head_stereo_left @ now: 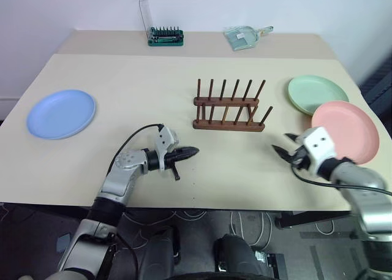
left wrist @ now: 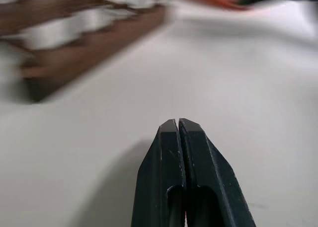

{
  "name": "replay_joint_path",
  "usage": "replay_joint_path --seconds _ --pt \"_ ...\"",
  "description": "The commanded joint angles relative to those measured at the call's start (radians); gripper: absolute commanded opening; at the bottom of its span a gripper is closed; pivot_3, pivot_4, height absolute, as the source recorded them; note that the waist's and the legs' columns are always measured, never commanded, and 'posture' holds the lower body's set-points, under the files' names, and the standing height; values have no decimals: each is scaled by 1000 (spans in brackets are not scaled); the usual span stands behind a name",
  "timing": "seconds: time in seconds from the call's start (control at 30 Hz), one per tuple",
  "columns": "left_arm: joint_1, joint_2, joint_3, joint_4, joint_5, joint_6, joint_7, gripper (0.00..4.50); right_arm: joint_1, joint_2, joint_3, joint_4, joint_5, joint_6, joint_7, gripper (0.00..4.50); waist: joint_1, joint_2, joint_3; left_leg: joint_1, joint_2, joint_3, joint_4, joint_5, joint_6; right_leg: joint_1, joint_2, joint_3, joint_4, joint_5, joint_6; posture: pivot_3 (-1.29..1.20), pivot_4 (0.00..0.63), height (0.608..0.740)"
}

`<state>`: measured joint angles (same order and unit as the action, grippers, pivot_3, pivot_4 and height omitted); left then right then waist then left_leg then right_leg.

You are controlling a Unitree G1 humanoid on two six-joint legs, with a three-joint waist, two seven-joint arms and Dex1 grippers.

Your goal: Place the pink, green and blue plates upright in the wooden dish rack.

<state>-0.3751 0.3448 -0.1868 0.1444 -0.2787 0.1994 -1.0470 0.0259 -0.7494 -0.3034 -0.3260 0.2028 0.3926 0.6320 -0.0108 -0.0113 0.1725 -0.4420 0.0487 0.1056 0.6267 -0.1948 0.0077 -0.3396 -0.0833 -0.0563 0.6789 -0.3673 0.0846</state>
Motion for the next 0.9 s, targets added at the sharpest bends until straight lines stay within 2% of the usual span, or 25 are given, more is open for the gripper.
replay_joint_path --seconds 0.03,0.23,0.43,0.57,0.77,0.8,0.9 --pt "-22 -15 -15 -49 -37 8 -37 10 28 -19 -106 -44 9 57 -32 4475 0 0 0 0 0 0 0 0 0 0 0 0 0 0 0 0 150 732" --pt "-80 -48 -35 -3 -37 -12 -93 10 37 29 -75 70 -77 78 -145 4475 -2 0 0 0 0 0 0 0 0 0 1 0 -1 0 0 0 150 732" --pt "-100 -60 -28 25 -21 -32 -87 10 -14 62 21 230 -179 0 -235 4475 -4 0 0 0 0 0 0 0 0 0 1 0 -1 0 0 0 150 732" --pt "-85 -52 -21 14 -21 -28 -71 10 -22 65 30 252 -186 -30 -242 3247 -2 0 0 0 0 0 0 1 0 0 1 0 -1 0 0 0 150 732" --pt "-62 -42 -12 -5 -27 -22 -49 10 5 47 20 206 -216 -38 -257 210 -1 0 0 0 -1 0 0 3 -4 0 1 0 -1 0 0 0 150 732" --pt "-61 -42 -12 -6 -28 -21 -48 10 12 46 17 194 -218 -35 -257 37 -1 0 0 0 0 0 0 3 -4 0 1 0 -1 0 0 0 150 732" --pt "-63 -42 -13 -2 -31 -20 -48 10 35 39 8 147 -234 -40 -261 37 -1 0 0 0 -1 0 0 3 -4 0 1 0 -1 0 0 0 150 732"
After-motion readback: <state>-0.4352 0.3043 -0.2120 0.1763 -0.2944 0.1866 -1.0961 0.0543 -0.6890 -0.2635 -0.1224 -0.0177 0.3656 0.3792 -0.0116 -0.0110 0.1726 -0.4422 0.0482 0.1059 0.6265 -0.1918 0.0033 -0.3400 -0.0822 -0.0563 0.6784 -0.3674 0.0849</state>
